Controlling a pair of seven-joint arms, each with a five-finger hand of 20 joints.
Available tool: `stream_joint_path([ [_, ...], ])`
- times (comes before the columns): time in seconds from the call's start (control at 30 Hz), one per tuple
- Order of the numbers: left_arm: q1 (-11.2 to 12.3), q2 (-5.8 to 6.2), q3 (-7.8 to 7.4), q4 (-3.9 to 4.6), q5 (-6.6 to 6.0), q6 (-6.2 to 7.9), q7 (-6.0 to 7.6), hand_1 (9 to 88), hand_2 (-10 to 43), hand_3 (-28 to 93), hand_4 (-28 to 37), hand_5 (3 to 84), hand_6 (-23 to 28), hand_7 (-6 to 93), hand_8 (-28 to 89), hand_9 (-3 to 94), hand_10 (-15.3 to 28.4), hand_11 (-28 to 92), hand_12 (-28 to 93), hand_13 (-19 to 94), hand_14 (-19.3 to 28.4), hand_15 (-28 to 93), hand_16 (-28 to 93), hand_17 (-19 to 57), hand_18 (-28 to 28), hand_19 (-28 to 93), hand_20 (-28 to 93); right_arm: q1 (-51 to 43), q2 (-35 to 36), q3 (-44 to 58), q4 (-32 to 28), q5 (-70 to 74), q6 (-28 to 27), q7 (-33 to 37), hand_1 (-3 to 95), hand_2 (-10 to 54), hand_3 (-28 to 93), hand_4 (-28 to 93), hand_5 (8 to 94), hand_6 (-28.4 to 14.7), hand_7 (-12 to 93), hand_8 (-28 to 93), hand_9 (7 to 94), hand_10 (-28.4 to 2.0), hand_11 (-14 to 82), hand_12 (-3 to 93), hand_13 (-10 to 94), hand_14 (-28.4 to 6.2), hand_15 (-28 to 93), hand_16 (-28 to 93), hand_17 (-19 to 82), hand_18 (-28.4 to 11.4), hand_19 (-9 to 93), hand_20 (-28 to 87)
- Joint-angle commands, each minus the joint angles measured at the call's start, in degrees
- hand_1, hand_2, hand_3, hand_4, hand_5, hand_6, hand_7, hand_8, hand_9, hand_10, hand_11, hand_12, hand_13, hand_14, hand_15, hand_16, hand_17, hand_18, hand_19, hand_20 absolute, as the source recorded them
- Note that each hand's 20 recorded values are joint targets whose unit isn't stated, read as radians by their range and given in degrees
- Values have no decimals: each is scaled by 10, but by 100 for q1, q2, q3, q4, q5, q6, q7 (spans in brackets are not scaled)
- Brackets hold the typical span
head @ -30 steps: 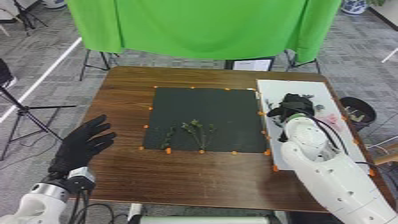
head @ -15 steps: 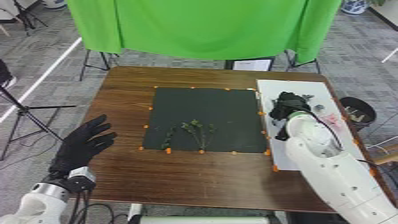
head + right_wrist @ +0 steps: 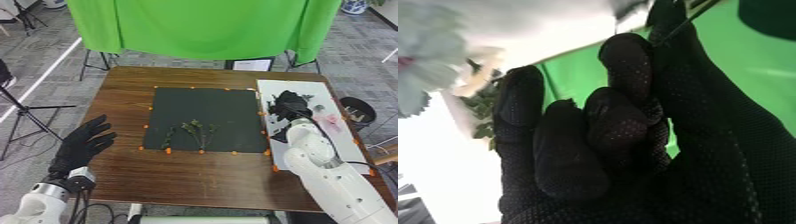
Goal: Arrange flowers
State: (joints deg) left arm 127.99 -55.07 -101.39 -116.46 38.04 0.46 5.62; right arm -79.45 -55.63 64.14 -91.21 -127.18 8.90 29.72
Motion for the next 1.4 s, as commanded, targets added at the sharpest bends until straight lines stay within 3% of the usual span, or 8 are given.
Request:
stream_joint_path([
  [0.03, 64, -38, -29, 1, 16, -31, -21, 255, -35, 722, -283, 305, 58, 221, -121, 254, 135, 286, 146, 233, 179, 423, -48, -75, 224, 470, 56, -59, -28, 70, -666, 194, -27, 235, 404, -95, 885, -170, 679, -19, 606, 245, 802, -90, 716, 449, 769, -76, 927, 332, 350, -172, 813, 392],
  [0.5, 35, -32, -47, 22, 22, -83, -66, 255, -35, 723, -283, 305, 58, 221, -121, 254, 135, 286, 147, 232, 179, 422, -49, -75, 224, 470, 57, -762, -205, 17, -2008, -348, -342, 898, 408, -95, 878, -162, 688, -19, 594, 244, 807, -90, 709, 448, 776, -76, 923, 330, 352, -179, 820, 383],
  [0.6, 83, -18, -54, 1, 8, -48, -50, 255, -35, 723, -283, 305, 58, 221, -121, 254, 135, 286, 146, 232, 179, 423, -48, -75, 225, 470, 57, -900, -308, -67, -1953, -484, -475, 939, 409, -95, 875, -161, 694, -19, 587, 244, 808, -90, 706, 447, 777, -75, 922, 330, 352, -179, 822, 380],
  [0.7, 13, -68, -32, 37, 42, -112, -115, 255, -35, 722, -283, 305, 58, 222, -121, 254, 135, 287, 146, 232, 180, 422, -48, -75, 225, 470, 57, -1073, -402, -90, -1873, -729, -609, 998, 410, -95, 873, -164, 695, -20, 582, 246, 808, -90, 703, 447, 777, -74, 921, 330, 353, -180, 824, 377],
  [0.77, 60, 102, 37, 34, -80, 6, 15, 255, -35, 723, -283, 305, 58, 222, -121, 254, 135, 287, 146, 232, 179, 422, -48, -75, 225, 471, 57, -1107, -448, -140, -1825, -737, -772, 1036, 410, -95, 871, -165, 698, -20, 578, 243, 809, -90, 700, 446, 778, -74, 920, 329, 353, -180, 825, 376],
  [0.93, 46, 153, 72, 41, -109, 11, 37, 255, -35, 722, -283, 305, 58, 223, -122, 254, 134, 286, 146, 232, 179, 422, -48, -75, 225, 471, 56, -1183, -549, -259, -1724, -887, -1154, 1049, 421, -95, 862, -179, 704, -18, 563, 238, 812, -88, 687, 443, 779, -73, 917, 328, 354, -179, 827, 369],
  [1.13, 58, 44, 18, 33, -37, -44, -23, 255, -35, 722, -283, 305, 58, 222, -121, 254, 135, 285, 146, 232, 179, 422, -48, -75, 225, 470, 56, -1173, -716, -410, -1662, -926, -1295, 965, 424, -95, 860, -184, 708, -18, 554, 237, 814, -88, 679, 442, 780, -73, 911, 328, 355, -180, 829, 365],
  [1.4, -13, 30, 48, 62, -30, -60, -52, 255, -35, 723, -283, 305, 58, 222, -121, 254, 135, 286, 146, 232, 179, 422, -48, -75, 225, 470, 56, -1086, -915, -513, -1541, -960, -1162, 925, 424, -95, 859, -183, 712, -17, 546, 239, 815, -87, 672, 443, 784, -71, 904, 327, 356, -181, 831, 359],
])
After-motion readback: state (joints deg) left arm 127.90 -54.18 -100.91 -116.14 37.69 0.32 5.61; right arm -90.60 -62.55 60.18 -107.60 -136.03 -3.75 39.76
